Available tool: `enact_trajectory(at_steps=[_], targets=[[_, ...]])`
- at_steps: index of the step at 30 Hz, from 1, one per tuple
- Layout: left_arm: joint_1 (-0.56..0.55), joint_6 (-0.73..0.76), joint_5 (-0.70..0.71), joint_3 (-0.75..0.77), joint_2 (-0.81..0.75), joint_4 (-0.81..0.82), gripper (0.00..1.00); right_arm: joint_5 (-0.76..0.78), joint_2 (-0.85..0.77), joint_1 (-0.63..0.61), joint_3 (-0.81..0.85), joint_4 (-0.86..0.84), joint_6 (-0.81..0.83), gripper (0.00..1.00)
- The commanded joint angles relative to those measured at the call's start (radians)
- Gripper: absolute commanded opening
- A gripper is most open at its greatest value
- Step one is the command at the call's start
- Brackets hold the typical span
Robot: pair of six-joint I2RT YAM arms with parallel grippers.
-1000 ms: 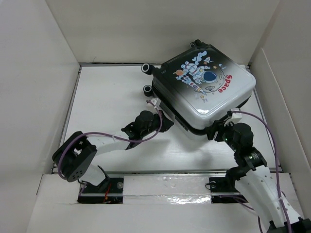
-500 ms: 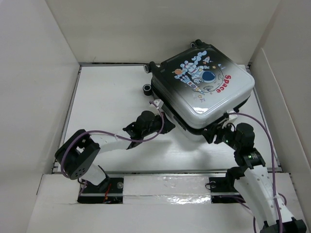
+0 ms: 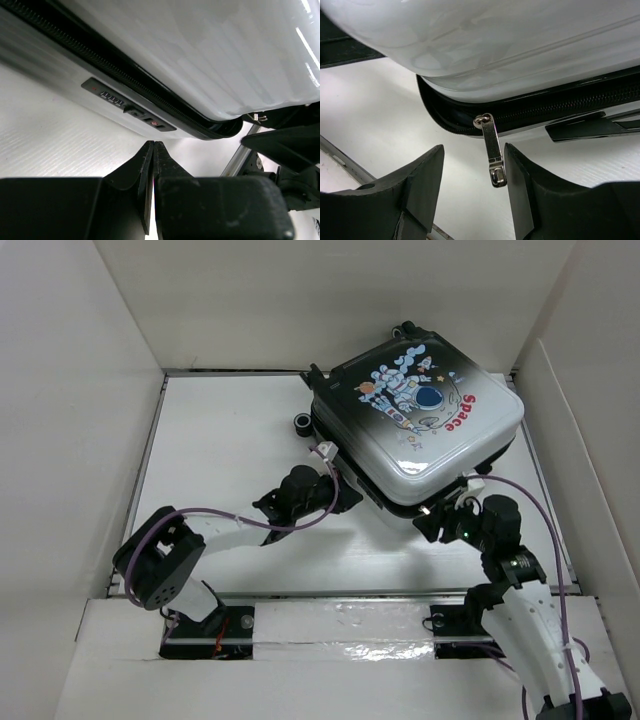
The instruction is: Pack the luggage
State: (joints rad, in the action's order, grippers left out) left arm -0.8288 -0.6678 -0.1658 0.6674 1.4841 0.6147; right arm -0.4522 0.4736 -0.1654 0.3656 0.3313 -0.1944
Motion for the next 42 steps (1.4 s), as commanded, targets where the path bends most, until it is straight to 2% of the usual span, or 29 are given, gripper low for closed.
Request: enact_trajectory(at_steps=[1, 8, 10, 11, 15, 16, 17, 20, 24, 25, 29, 32, 35, 36, 42], targets=[[0.005, 0.02, -0.024, 0.049, 0.001, 0.034, 0.0, -0.002, 0.057, -0.005, 0.027, -0.07, 0.001, 0.57], [0.005, 0.031, -0.031, 0.047, 0.012, 0.03, 0.0, 0.007, 0.17, -0.005, 0.048, -0.189, 0.013, 0.47], [-0.004, 0.039, -0.029, 0.05, 0.013, 0.025, 0.0, 0.006, 0.184, -0.005, 0.059, -0.196, 0.018, 0.49], [-0.004, 0.043, -0.028, 0.054, 0.016, 0.023, 0.0, 0.01, 0.189, -0.005, 0.059, -0.205, 0.015, 0.55], [-0.024, 0.065, -0.017, 0.072, 0.025, 0.007, 0.0, 0.029, 0.217, -0.005, 0.068, -0.262, 0.013, 0.56], [-0.024, 0.071, -0.015, 0.078, 0.027, 0.002, 0.0, 0.029, 0.227, 0.004, 0.084, -0.264, 0.016, 0.54], [-0.036, 0.077, -0.009, 0.081, 0.028, -0.004, 0.0, 0.029, 0.24, 0.004, 0.091, -0.264, 0.024, 0.43], [-0.036, 0.089, -0.023, 0.089, 0.038, -0.012, 0.0, 0.029, 0.281, 0.004, 0.118, -0.236, 0.042, 0.29], [-0.036, 0.1, -0.026, 0.095, 0.048, -0.016, 0.0, 0.043, 0.269, 0.004, 0.115, -0.232, 0.042, 0.27], [-0.036, 0.1, -0.028, 0.101, 0.056, -0.02, 0.0, 0.041, 0.261, 0.004, 0.114, -0.236, 0.044, 0.25], [-0.046, 0.109, -0.031, 0.121, 0.077, -0.029, 0.0, 0.043, 0.234, 0.004, 0.131, -0.218, 0.059, 0.0], [-0.055, 0.111, -0.029, 0.133, 0.09, -0.03, 0.0, -0.002, 0.235, 0.004, 0.141, -0.181, 0.093, 0.0], [-0.076, 0.111, -0.029, 0.15, 0.107, -0.023, 0.0, -0.036, 0.231, -0.035, 0.112, -0.164, 0.101, 0.0], [-0.076, 0.111, -0.031, 0.158, 0.114, -0.023, 0.0, -0.029, 0.224, -0.083, 0.11, -0.15, 0.095, 0.0], [-0.096, 0.074, -0.002, 0.216, 0.183, 0.028, 0.0, 0.109, 0.14, -0.317, 0.151, -0.029, 0.075, 0.0]])
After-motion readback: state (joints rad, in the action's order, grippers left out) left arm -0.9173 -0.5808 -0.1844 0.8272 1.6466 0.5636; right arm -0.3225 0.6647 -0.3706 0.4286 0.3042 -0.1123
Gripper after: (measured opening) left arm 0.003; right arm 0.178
